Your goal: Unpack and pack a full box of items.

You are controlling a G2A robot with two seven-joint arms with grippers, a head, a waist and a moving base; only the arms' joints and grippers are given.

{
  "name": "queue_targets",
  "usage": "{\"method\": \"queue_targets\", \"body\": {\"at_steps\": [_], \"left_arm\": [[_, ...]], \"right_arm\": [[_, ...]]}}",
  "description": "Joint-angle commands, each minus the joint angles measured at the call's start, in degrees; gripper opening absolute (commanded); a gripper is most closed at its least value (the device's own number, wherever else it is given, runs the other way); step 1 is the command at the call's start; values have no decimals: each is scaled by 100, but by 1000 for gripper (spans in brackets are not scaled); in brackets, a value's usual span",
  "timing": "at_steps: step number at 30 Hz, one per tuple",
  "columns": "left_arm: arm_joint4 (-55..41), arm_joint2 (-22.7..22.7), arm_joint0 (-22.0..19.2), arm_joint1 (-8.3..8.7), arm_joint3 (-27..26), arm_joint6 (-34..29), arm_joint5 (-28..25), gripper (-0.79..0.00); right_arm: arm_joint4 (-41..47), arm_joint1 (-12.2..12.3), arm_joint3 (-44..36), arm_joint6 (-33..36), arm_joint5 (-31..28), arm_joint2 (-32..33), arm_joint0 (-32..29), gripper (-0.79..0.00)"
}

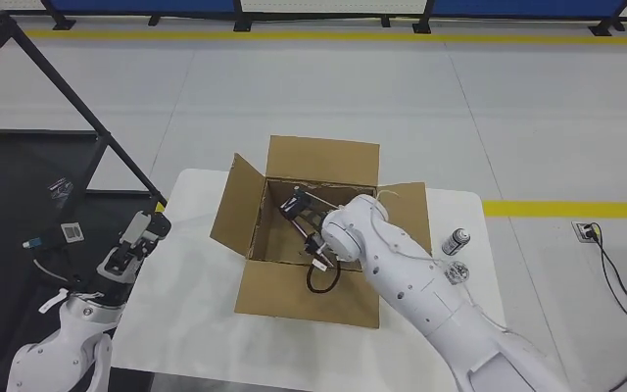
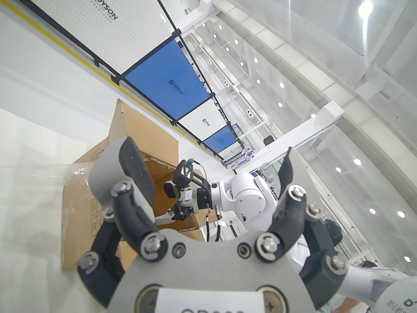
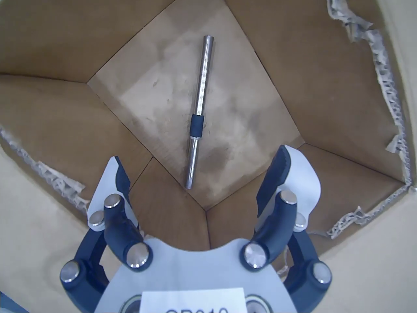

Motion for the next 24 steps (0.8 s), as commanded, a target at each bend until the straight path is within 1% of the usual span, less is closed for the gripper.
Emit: {"method": "queue_targets", "body": {"at_steps": [1,3,8,14,19,24], "left_arm": [[-35,-20,-17,21,55,-169,-21,0],[-90,-28,-66,43,157,-325,-39,0],[-301,-55,-251,95,443,-636,-32,0],[-510,-172,-507,168,825,-942,-10,0],[-641,-219,-664,224,1015,-1154,-8,0],[-693,-173,-734,272,1053,-1403,-41,0]], "right_arm": [[168,-167,457,-122,157,-145,153,0],[269,-340,856,-239,334,-297,284,0],[597,-750,1710,-531,459,-558,509,0],[569,-1177,2495,-736,845,-826,717,0],[559,-1411,3051,-1115,816,-907,768,0],[806,-1533,3458,-1437,456,-799,833,0]]}}
